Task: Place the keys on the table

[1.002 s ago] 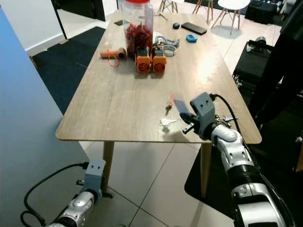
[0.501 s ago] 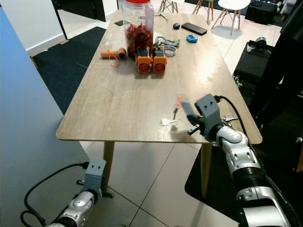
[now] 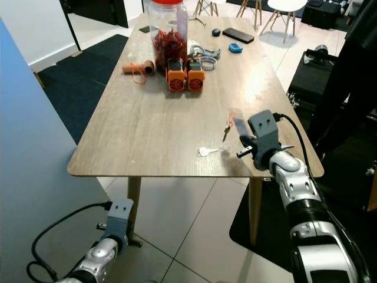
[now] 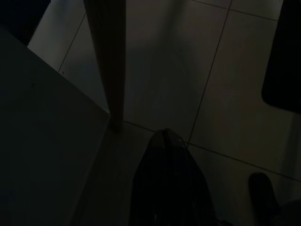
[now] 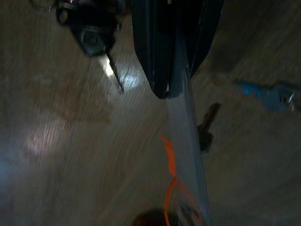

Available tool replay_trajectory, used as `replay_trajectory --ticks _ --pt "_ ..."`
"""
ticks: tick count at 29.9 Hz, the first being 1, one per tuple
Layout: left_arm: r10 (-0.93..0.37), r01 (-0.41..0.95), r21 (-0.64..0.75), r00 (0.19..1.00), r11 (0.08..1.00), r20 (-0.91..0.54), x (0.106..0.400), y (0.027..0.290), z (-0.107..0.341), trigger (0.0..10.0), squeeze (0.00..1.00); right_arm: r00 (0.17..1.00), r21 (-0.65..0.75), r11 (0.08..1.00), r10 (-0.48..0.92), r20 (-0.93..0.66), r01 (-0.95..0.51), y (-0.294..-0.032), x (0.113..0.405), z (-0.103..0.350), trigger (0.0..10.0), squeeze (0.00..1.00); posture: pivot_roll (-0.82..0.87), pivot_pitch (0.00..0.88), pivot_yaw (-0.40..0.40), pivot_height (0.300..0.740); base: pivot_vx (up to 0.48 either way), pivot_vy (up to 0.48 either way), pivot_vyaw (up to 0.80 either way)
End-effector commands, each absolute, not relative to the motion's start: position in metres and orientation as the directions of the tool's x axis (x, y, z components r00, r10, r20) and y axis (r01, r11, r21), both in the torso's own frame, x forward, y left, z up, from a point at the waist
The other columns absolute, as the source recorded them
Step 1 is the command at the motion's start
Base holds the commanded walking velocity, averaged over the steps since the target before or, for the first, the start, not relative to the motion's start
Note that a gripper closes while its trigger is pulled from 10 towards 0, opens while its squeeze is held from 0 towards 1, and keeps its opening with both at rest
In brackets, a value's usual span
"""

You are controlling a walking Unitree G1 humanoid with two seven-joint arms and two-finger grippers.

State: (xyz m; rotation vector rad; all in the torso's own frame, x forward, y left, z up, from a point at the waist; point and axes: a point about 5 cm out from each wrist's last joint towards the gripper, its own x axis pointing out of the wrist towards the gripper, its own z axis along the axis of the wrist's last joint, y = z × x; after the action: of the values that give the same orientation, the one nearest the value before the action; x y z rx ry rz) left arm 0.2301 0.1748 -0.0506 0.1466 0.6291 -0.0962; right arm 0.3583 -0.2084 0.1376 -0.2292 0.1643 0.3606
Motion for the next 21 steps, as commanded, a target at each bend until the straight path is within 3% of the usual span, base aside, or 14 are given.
replay_trajectory --ticks 1,18,19,20,21 --pt "-0.044 0.152 0.129 0.797 0.980 -0.603 0.2269 0.1800 -0.0522 10.0 0.00 0.931 -0.192 0.919 0.310 -0.192 -0.346 -0.2109 0.3601 0.1378 10.0 0.00 0.04 0.032 -0.019 0.740 0.000 0.000 0.00" --pt "-0.041 0.153 0.134 0.795 0.979 -0.605 0.2241 0.1828 -0.0533 10.0 0.00 0.914 -0.200 0.900 0.348 -0.208 -0.388 -0.2032 0.3632 0.1351 10.0 0.03 0.04 0.028 -0.023 0.740 0.000 0.000 0.00" --pt "-0.042 0.153 0.134 0.795 0.979 -0.605 0.2245 0.1826 -0.0531 10.0 0.00 0.913 -0.200 0.899 0.350 -0.208 -0.390 -0.2034 0.3632 0.1354 10.0 0.32 0.04 0.027 -0.021 0.740 0.000 0.000 0.00" --pt "-0.042 0.154 0.134 0.795 0.979 -0.605 0.2247 0.1825 -0.0531 10.0 0.00 0.913 -0.200 0.899 0.351 -0.208 -0.391 -0.2036 0.3631 0.1355 10.0 0.74 0.04 0.028 -0.021 0.740 0.000 0.000 0.00" --pt "-0.043 0.154 0.133 0.795 0.979 -0.605 0.2248 0.1823 -0.0530 10.0 0.00 0.913 -0.200 0.898 0.351 -0.208 -0.391 -0.2039 0.3630 0.1356 10.0 0.96 0.04 0.027 -0.022 0.740 0.000 0.000 0.00"
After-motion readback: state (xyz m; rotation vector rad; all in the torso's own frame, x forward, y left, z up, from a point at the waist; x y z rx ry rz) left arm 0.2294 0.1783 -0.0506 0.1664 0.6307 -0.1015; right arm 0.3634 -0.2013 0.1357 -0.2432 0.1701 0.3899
